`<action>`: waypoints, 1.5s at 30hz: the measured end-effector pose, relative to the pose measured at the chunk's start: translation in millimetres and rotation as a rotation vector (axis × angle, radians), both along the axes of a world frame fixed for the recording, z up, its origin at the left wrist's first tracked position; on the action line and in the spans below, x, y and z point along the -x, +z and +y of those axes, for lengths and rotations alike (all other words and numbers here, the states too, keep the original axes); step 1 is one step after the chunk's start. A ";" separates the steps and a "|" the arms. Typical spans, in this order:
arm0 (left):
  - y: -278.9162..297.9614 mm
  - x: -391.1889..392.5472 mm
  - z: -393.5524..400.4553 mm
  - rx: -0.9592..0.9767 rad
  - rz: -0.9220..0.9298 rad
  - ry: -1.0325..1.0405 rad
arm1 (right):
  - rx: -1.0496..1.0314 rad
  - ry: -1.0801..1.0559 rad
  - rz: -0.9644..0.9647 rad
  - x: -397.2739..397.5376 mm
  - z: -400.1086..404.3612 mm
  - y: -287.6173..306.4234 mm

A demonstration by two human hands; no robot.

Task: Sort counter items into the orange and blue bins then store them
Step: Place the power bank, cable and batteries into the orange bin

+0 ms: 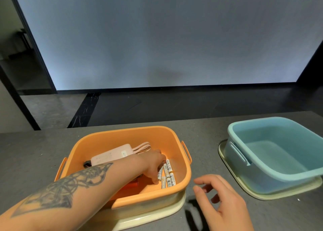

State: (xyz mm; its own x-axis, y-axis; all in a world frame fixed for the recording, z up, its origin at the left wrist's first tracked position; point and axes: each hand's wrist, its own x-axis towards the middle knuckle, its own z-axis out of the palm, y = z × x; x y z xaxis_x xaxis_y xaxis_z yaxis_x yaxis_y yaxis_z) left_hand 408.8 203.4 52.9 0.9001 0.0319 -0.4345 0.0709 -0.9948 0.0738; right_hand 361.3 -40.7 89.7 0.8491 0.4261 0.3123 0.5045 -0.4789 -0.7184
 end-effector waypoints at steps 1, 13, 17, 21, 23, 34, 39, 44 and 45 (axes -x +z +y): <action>-1.2 -0.1 -0.5 -0.008 -0.005 0.008 | -0.001 0.000 0.001 -0.2 0.2 0.0; -19.4 -1.5 0.3 -0.029 -0.131 0.066 | 0.072 -0.013 -0.051 -10.4 13.3 5.7; -22.1 -1.3 2.3 -0.028 -0.138 0.049 | 0.223 0.082 -0.103 -15.9 22.6 -3.8; -23.6 -2.7 2.5 -0.018 -0.167 0.061 | 0.261 0.083 -0.055 -17.7 31.1 -11.4; -24.4 -3.3 3.3 -0.049 -0.154 0.053 | 0.252 0.083 -0.031 -18.5 30.9 -14.0; -20.9 -6.4 1.5 -0.086 -0.257 0.096 | 0.262 0.116 -0.029 -22.6 30.9 -15.8; -3.7 7.2 3.1 0.156 -0.185 -0.087 | 0.306 0.124 -0.015 -22.9 32.8 -12.3; -12.3 25.4 -5.9 0.181 -0.061 -0.115 | 0.294 0.129 0.004 -21.7 32.8 -11.9; -14.8 27.5 -7.4 0.166 -0.092 -0.113 | 0.287 0.127 0.002 -21.6 32.7 -12.2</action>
State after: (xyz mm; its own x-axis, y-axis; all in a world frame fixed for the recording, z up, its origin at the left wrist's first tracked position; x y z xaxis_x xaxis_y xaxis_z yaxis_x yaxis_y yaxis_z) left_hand 381.3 196.0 38.1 0.9300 -0.1365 -0.3414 -0.0549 -0.9697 0.2382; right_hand 382.9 -8.0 77.5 0.7838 0.5996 0.1616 0.5719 -0.5957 -0.5640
